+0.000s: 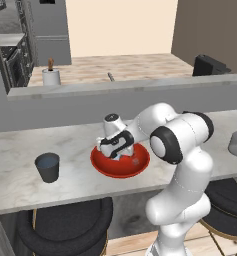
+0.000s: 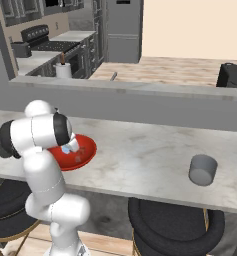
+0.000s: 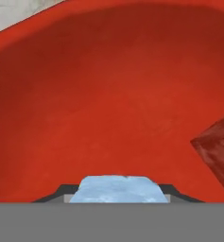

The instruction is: There are four ice cubes in the ice bowl. Place two ice cubes in each glass of water.

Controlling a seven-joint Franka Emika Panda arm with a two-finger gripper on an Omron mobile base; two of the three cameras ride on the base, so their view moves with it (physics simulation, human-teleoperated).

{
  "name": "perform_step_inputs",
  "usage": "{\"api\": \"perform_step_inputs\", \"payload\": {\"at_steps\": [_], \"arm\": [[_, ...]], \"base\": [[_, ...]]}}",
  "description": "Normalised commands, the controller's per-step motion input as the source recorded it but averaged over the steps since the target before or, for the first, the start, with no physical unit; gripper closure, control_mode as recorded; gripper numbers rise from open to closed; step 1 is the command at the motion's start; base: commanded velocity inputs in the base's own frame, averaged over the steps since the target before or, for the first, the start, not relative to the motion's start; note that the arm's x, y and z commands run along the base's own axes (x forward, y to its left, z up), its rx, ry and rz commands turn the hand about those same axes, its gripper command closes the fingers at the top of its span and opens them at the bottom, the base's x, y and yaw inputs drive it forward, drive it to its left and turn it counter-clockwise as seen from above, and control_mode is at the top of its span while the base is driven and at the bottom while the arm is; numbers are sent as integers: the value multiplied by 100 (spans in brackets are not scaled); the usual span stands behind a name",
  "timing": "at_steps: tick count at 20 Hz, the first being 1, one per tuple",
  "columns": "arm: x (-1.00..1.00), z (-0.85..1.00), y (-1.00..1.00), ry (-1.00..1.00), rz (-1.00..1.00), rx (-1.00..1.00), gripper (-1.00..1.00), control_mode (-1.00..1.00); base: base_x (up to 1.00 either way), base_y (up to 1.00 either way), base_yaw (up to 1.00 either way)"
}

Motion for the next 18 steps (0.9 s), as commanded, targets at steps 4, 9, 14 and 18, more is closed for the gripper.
{"api": "perform_step_inputs", "payload": {"at_steps": [4, 9, 14, 18], "arm": [[-27, 10, 0, -1, -3, 5, 100, -100], [-60, 62, -1, 0, 1, 6, 100, -100], [-65, 88, -8, 0, 13, 6, 100, -100], [-78, 80, -4, 0, 25, 4, 100, -100]], "base": [[0, 0, 0], [0, 0, 0], [0, 0, 0], [0, 0, 0]]}}
